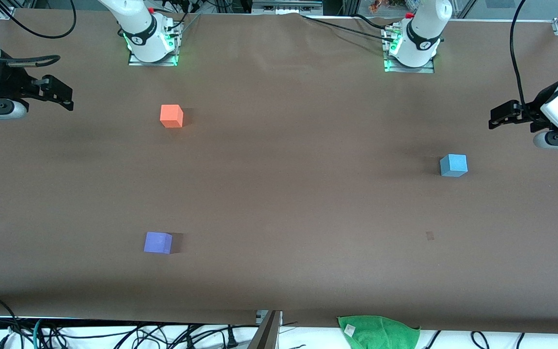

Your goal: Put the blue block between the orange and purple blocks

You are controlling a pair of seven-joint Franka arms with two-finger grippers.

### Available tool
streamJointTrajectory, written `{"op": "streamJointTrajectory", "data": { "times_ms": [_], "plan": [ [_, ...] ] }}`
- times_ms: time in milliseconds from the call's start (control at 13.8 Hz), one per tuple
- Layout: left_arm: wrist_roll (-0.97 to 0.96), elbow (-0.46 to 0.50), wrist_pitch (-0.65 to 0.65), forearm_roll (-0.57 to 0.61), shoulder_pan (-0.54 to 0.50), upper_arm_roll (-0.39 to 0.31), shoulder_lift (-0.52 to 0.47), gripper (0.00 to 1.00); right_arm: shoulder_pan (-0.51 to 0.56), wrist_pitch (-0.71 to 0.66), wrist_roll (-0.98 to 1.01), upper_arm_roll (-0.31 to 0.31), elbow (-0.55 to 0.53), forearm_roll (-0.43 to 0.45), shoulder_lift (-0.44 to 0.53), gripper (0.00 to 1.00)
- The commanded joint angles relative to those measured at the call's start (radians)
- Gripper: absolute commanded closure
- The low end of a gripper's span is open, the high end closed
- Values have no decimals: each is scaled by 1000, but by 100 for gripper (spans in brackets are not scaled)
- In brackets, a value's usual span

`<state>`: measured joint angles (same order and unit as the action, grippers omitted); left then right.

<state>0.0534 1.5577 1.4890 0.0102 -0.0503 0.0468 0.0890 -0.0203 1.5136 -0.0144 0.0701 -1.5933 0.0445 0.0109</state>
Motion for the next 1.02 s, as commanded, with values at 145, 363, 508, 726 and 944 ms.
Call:
{"op": "streamJointTrajectory", "data": {
  "times_ms": [145, 363, 508, 726, 944],
  "plan": [
    [0, -42, -30, -7, 0, 1, 21, 0, 11, 2, 17, 8, 1, 8, 7, 0],
    [6, -18, -26, 4, -8, -4, 23, 0, 11, 2, 17, 10, 1, 8, 7, 0],
    [8, 77, 17, 97, -22, -2, 28, 0, 11, 2, 17, 10, 1, 8, 7, 0],
    [8, 229, 164, 109, -23, -2, 41, 0, 11, 2, 17, 8, 1, 8, 7, 0],
    [16, 447, 422, 111, -37, -2, 41, 0, 11, 2, 17, 8, 1, 8, 7, 0]
  ]
}}
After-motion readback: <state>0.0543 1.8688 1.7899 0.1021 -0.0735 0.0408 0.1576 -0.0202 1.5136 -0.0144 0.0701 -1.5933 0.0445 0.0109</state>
